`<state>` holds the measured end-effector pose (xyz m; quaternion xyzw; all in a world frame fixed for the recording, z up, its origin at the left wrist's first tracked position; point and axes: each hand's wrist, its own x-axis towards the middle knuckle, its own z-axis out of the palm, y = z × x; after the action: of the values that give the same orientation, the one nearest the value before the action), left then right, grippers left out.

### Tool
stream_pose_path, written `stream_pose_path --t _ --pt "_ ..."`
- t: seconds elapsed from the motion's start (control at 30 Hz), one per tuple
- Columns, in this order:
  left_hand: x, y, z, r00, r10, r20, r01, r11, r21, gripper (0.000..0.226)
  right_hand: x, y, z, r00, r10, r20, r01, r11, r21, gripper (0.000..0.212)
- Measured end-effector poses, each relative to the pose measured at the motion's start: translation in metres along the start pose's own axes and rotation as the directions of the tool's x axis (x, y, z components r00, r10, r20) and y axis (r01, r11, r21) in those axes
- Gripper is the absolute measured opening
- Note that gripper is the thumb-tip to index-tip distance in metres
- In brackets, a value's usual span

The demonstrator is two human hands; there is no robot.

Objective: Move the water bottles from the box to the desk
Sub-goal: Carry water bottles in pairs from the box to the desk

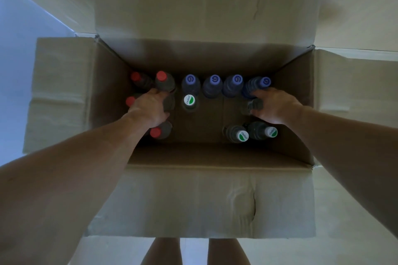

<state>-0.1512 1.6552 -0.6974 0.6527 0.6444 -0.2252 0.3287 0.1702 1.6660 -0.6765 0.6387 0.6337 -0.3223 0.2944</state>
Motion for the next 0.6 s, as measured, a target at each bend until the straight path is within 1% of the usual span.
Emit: stream_pose_path --t 0.1,0.2,0.3,0.4,0.5,0.6 --pt "0.01 0.001 0.012 1.0 -0.006 0.001 0.006 1.0 -0.003 0.069 0.014 0.004 0.011 1.0 -0.002 0.017 0.002 1.0 -0.021 0.067" --pt "0.019 0.001 0.019 1.0 -0.021 -0.015 0.021 0.999 0.031 0.065 0.026 0.008 0.02 1.0 0.004 0.029 -0.004 1.0 -0.018 0.068" --pt "0.026 0.002 0.021 0.998 -0.022 -0.055 0.028 0.994 0.104 0.058 0.037 0.009 0.026 0.999 -0.005 0.039 0.006 1.0 -0.023 0.067" --pt "0.03 0.003 0.023 0.996 -0.019 -0.087 0.034 0.985 0.172 0.057 0.046 0.007 0.033 0.999 -0.016 0.034 0.018 0.999 -0.044 0.065" --pt "0.033 0.0 0.026 0.995 -0.019 -0.101 0.039 0.977 0.208 0.062 0.053 0.006 0.038 1.0 -0.007 0.009 0.007 0.996 -0.088 0.056" --pt "0.035 -0.002 0.027 0.993 -0.01 -0.119 0.037 0.974 0.223 0.066 0.057 0.006 0.042 0.999 -0.002 -0.045 -0.006 0.983 -0.184 0.043"
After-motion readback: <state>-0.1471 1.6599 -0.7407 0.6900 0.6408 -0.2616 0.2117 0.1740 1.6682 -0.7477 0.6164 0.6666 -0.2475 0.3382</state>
